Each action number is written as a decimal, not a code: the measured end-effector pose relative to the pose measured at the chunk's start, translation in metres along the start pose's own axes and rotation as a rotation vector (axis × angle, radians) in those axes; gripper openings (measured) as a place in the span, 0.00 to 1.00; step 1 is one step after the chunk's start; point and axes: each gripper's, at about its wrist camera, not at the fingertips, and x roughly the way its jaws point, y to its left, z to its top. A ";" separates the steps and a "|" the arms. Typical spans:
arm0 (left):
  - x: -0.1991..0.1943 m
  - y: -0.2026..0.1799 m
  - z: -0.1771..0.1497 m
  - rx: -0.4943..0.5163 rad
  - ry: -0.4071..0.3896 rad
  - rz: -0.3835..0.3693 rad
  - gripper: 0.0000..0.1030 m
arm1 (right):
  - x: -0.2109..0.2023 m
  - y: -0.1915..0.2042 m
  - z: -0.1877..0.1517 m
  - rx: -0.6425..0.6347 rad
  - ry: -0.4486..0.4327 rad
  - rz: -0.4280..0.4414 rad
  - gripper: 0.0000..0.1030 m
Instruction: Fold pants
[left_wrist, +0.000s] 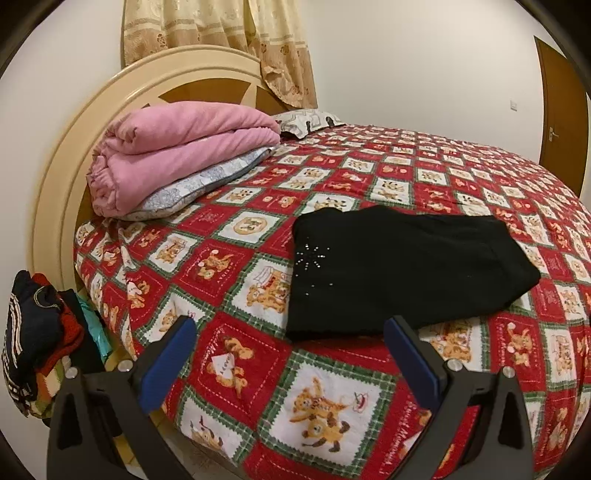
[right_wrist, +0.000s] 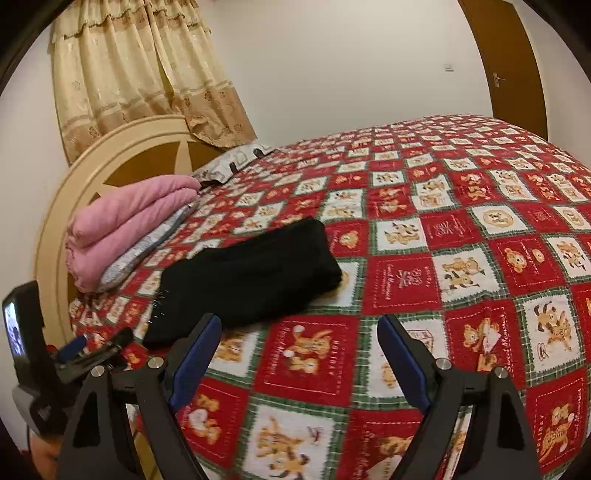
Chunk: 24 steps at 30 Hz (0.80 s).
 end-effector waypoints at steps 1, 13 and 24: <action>-0.001 0.000 0.001 -0.004 -0.002 -0.004 1.00 | -0.005 0.002 0.000 -0.002 -0.016 -0.005 0.85; -0.035 -0.009 0.004 -0.014 -0.041 -0.023 1.00 | -0.049 0.017 0.000 -0.051 -0.159 -0.049 0.85; -0.047 -0.012 -0.001 0.014 -0.064 0.011 1.00 | -0.063 0.033 -0.006 -0.083 -0.186 -0.038 0.85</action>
